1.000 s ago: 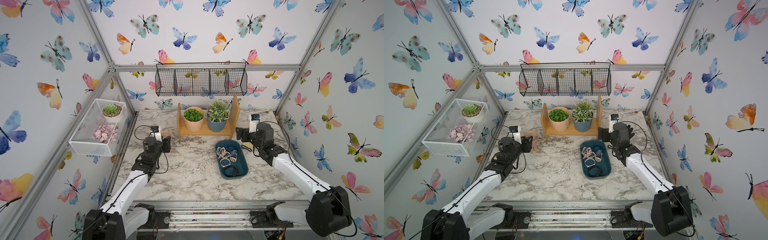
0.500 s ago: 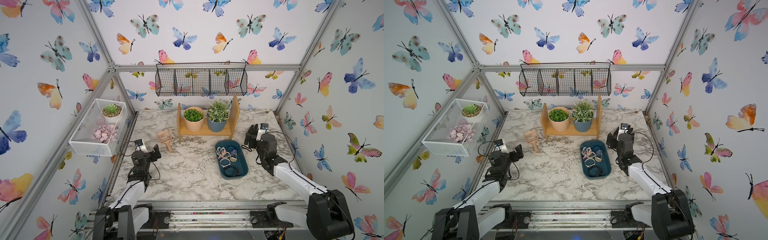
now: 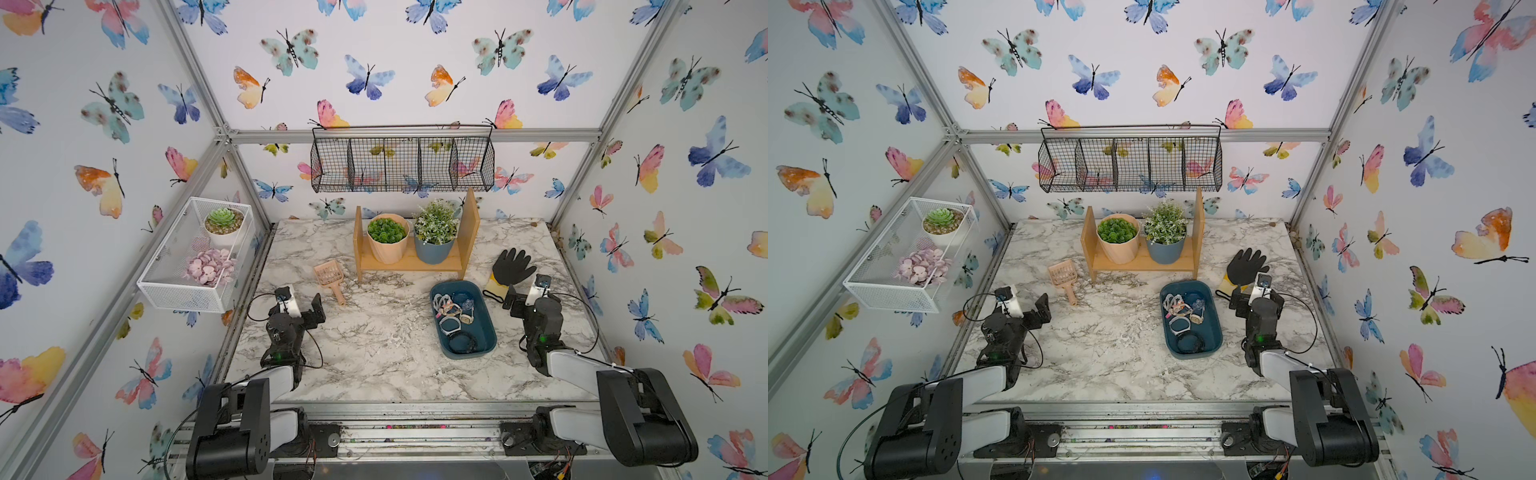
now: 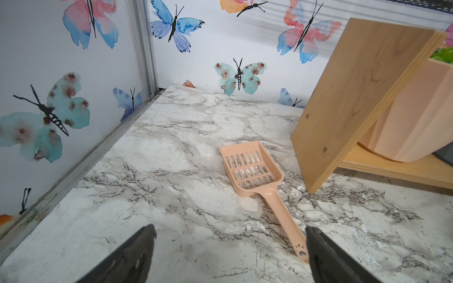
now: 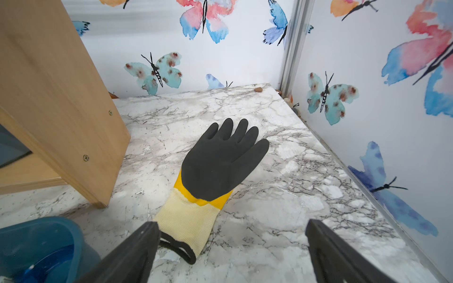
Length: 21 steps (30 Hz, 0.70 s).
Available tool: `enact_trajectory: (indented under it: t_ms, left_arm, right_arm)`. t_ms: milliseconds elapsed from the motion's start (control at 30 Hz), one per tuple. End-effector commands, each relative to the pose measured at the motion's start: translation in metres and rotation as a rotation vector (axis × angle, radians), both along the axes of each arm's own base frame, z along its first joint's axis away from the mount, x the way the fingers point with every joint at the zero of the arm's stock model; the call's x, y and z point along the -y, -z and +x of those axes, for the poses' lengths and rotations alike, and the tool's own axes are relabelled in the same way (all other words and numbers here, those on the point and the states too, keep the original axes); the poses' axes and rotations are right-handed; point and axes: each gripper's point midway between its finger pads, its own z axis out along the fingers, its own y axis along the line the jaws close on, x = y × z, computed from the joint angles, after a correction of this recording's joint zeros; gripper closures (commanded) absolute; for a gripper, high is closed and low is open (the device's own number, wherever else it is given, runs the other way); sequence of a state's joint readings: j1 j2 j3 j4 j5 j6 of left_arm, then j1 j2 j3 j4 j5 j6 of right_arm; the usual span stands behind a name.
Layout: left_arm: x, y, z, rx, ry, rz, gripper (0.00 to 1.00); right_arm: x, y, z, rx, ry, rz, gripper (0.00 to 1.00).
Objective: Put the watch into the storage box
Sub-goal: Reset both arms
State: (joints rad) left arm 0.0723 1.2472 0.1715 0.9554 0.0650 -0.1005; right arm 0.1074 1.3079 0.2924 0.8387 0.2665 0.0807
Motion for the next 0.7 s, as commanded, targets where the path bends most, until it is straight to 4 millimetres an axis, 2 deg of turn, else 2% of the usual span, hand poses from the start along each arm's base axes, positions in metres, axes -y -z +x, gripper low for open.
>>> enact_trajectory:
  t_ms: [0,267,333,400,433,500,567,667]
  left_arm:
    - [0.001,-0.011,0.004,0.058,0.019,0.012,0.01]
    - [0.004,-0.004,0.007,0.039,0.023,0.027,0.01]
    - [0.009,0.001,0.006,0.051,0.032,0.049,0.01]
    - [0.018,-0.002,0.007,0.106,0.083,0.066,0.01]
    - [0.018,0.002,0.008,0.082,0.085,0.065,0.02]
    - [0.014,0.008,0.012,0.008,0.063,0.062,0.01]
    - [0.014,0.004,0.012,0.051,0.058,0.068,0.02]
    - [0.014,0.008,0.014,0.007,0.053,0.073,0.02]
  right_arm:
    - [-0.001,-0.015,0.005,0.088,-0.019,-0.010,0.01]
    - [-0.015,0.021,0.004,0.075,-0.109,-0.032,0.01]
    - [-0.016,0.015,0.005,0.125,-0.116,-0.040,0.01]
    - [-0.016,0.021,0.007,0.072,-0.109,-0.036,0.01]
    - [-0.014,0.026,0.010,0.036,-0.096,-0.031,0.01]
    - [-0.013,0.024,0.010,0.063,-0.094,-0.038,0.01]
    - [-0.013,0.022,0.011,0.071,-0.095,-0.039,0.01]
    - [-0.014,0.027,0.012,0.029,-0.094,-0.033,0.01]
